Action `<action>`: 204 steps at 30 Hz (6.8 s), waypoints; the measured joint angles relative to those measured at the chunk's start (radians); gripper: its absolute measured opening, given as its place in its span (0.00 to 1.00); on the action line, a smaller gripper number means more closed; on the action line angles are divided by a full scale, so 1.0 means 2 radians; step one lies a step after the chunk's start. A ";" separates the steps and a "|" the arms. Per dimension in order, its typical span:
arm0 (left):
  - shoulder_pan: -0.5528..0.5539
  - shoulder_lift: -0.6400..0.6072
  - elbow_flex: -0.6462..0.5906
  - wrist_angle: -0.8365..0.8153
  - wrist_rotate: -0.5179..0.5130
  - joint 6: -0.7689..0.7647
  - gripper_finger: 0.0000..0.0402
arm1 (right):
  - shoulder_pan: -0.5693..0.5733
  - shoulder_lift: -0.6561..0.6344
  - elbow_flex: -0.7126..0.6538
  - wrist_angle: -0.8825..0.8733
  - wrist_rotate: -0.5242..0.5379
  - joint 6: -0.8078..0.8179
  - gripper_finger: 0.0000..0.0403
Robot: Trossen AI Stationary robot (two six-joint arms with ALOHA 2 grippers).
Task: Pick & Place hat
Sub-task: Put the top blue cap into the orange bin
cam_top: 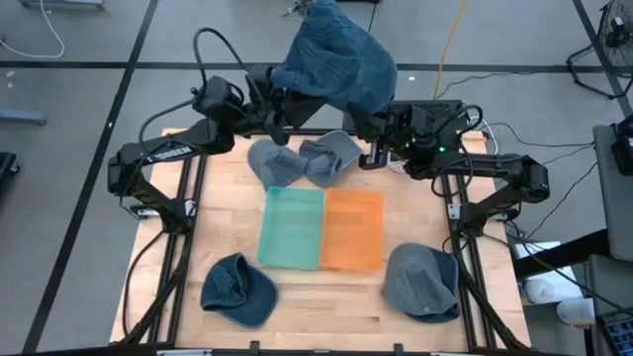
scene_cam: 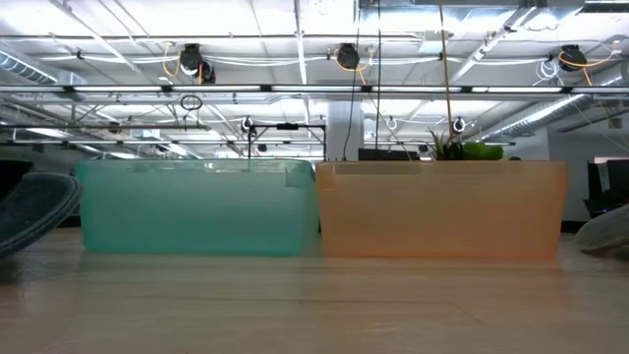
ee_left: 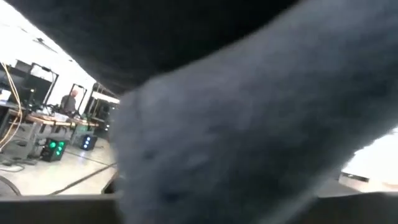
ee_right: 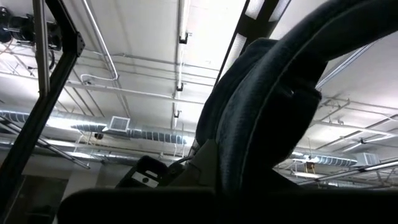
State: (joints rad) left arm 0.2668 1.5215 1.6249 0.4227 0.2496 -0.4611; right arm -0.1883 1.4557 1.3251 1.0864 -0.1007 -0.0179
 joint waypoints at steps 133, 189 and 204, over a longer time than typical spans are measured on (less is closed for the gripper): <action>-0.077 -0.018 0.000 -0.648 0.314 0.243 0.02 | 0.009 0.002 0.000 -0.464 -0.279 0.282 0.66; 0.141 -0.179 0.000 -0.566 0.171 0.214 0.71 | 0.087 -0.094 0.124 -0.652 -0.078 0.029 0.00; 0.182 -0.286 0.000 -0.580 0.025 0.253 0.71 | 0.194 -0.084 0.160 -0.849 0.158 -0.094 0.00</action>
State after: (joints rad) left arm 0.6307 0.9490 1.6249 -0.7372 0.3000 0.0456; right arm 0.1994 1.2868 1.6451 -0.6112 0.2154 -0.2062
